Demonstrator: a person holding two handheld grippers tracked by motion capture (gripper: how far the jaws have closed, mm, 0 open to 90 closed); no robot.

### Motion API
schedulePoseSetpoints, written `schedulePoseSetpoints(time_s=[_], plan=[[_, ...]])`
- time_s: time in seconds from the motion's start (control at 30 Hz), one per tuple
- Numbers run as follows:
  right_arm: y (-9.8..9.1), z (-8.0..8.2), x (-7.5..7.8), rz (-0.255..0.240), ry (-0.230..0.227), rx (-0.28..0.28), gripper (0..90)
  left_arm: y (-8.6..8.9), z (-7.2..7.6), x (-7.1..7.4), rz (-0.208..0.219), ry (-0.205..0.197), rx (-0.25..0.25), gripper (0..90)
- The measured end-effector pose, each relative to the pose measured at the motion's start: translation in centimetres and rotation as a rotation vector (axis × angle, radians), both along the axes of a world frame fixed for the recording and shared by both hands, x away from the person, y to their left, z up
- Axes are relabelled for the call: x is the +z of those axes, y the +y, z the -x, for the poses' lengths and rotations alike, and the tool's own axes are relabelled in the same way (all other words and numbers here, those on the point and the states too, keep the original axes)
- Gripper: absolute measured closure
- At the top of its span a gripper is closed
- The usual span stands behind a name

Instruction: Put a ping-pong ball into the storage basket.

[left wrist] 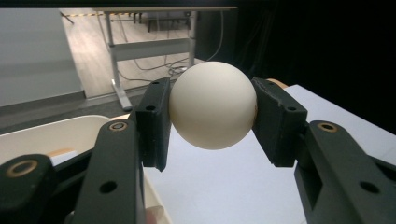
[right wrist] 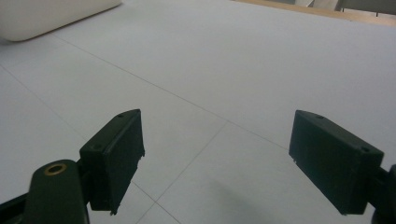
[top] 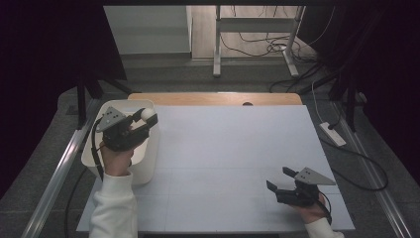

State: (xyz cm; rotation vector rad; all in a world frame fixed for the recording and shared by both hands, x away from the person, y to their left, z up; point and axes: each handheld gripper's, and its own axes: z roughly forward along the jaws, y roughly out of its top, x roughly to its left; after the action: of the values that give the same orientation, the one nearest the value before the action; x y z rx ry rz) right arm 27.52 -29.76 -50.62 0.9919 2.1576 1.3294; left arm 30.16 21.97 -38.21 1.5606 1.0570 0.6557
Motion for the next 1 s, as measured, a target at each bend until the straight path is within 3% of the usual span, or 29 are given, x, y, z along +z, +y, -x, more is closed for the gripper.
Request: schedulePoseSetpoints(time_s=[0.47, 1.0], plan=[[0.0, 0.0, 0.0, -0.001, -0.001, -0.001, 18.1, 1.5, 0.1, -0.2, -0.033, 0.031, 0.075, 50.7], [0.0, 0.0, 0.0, 0.002, 0.0, 0.0, 18.2, 2.7, 0.1, -0.5, -0.057, 0.071, 0.121, 50.6]])
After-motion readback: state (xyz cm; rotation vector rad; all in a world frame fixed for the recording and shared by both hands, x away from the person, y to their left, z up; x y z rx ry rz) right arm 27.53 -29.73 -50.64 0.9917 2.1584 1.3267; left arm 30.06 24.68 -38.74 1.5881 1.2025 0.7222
